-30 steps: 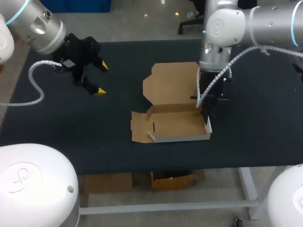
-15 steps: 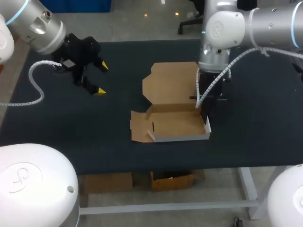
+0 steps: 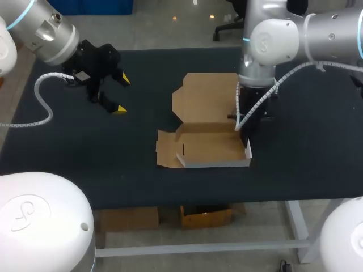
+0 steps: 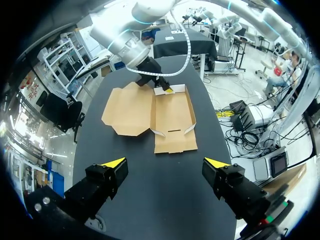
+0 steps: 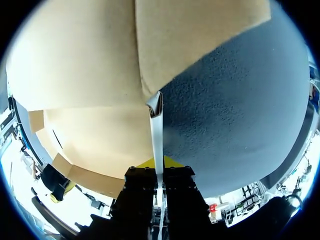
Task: Assemble the packaging by folding the flat box into shape, placing the metal phone stand inside, and closing the box properly
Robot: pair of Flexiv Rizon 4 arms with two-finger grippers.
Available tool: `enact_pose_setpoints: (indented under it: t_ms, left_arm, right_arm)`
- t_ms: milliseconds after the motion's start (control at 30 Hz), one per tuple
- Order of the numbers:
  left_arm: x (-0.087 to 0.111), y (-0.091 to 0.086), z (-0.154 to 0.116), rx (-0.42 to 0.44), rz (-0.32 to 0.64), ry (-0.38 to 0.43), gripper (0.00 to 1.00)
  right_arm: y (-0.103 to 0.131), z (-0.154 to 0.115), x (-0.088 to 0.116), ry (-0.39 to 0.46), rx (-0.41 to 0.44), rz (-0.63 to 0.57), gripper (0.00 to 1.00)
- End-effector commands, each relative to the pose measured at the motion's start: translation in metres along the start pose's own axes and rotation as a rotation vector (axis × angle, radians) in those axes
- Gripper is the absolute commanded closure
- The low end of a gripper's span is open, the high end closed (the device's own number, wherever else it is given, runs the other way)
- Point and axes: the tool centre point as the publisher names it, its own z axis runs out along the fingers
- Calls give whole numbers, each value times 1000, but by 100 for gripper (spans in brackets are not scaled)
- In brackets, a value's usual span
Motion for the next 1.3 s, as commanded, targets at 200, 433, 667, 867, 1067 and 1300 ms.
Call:
enact_pose_setpoints:
  t_ms: [200, 433, 667, 867, 1067, 1300]
  left_arm:
    - [0, 0, -1, -4, 0, 0, 0]
    - [0, 0, -1, -4, 0, 0, 0]
    - [0, 0, -1, -4, 0, 0, 0]
    - [0, 0, -1, -4, 0, 0, 0]
    - [0, 0, -1, -4, 0, 0, 0]
    - [0, 0, -1, -4, 0, 0, 0]
  right_arm:
    - [2, 2, -3, -1, -37, 11, 92]
    - [4, 0, -2, -17, -93, 42, 94]
    - [3, -1, -2, -15, -160, 62, 93]
    - [6, 1, -2, -7, -190, 72, 89]
    - [8, 3, -3, -4, -212, 92, 89]
    - [10, 2, -2, -7, -256, 114, 89]
